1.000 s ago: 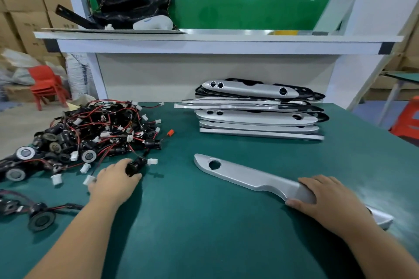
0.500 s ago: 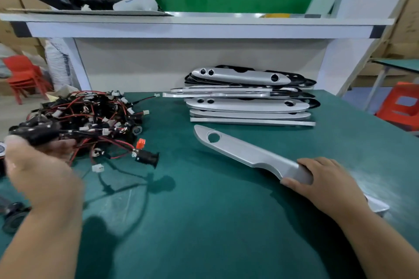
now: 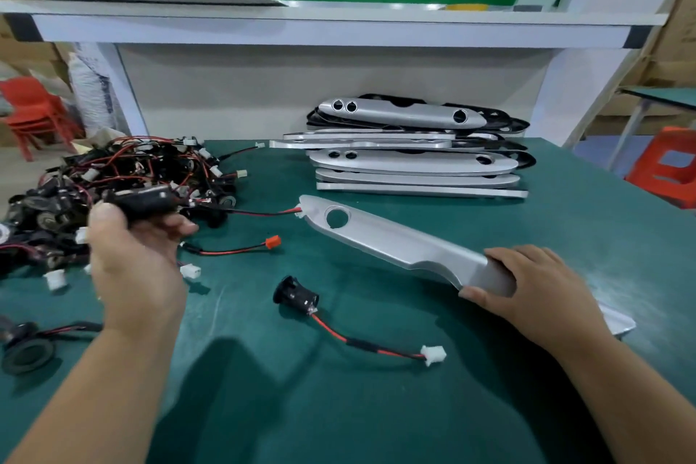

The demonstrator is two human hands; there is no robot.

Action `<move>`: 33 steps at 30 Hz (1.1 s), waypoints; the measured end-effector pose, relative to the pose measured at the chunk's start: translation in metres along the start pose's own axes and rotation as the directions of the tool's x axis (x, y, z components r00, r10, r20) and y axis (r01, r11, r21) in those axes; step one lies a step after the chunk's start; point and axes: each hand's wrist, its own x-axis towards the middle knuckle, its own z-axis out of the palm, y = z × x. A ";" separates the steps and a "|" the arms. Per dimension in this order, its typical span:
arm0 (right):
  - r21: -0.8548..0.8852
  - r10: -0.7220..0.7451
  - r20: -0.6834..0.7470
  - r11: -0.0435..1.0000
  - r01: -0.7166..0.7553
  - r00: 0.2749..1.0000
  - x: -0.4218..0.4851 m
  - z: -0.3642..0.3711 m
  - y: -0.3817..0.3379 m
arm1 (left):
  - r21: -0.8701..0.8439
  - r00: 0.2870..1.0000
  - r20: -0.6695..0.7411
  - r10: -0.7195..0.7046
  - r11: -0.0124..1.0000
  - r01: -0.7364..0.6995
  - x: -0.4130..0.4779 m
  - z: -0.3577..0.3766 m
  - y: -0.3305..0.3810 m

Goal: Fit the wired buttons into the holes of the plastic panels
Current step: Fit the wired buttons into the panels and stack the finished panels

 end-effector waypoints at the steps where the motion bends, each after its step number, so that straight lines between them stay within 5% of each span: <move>1: 0.005 -0.007 -0.009 1.000 0.007 1.000 0.000 0.000 -0.001 | -0.002 1.000 0.021 0.000 1.000 0.000 0.001 0.000 -0.001; 8: 0.014 -0.044 -0.085 0.999 0.045 0.995 -0.003 -0.004 -0.007 | 0.118 0.995 0.090 -0.051 0.992 0.040 -0.012 0.010 -0.001; 11: 0.022 -0.076 -0.113 0.997 0.079 0.991 -0.004 -0.007 -0.010 | 0.317 0.988 0.151 -0.041 0.948 -0.009 -0.017 0.012 -0.004; 16: 0.003 -0.208 -0.324 0.975 0.221 0.923 -0.007 -0.007 -0.022 | 0.649 0.845 0.535 -0.028 0.653 -0.389 -0.042 0.020 -0.014; 18: -0.018 -0.239 -0.371 0.968 0.251 0.897 -0.007 -0.007 -0.022 | 0.685 0.835 0.549 -0.043 0.596 -0.419 -0.051 0.026 -0.018; 22: -0.022 -0.233 -0.399 0.969 0.245 0.887 -0.008 -0.008 -0.016 | 0.690 0.873 0.486 -0.035 0.628 -0.359 -0.056 0.035 -0.025; 28: -0.037 -0.270 -0.420 0.959 0.281 0.866 -0.007 -0.006 -0.014 | 0.663 0.925 0.279 -0.258 0.749 0.009 -0.055 0.040 -0.038; 33: 0.036 -0.265 -0.368 0.954 0.298 0.891 -0.008 -0.006 -0.015 | 0.234 0.868 0.259 -0.424 0.899 0.370 -0.042 0.038 -0.036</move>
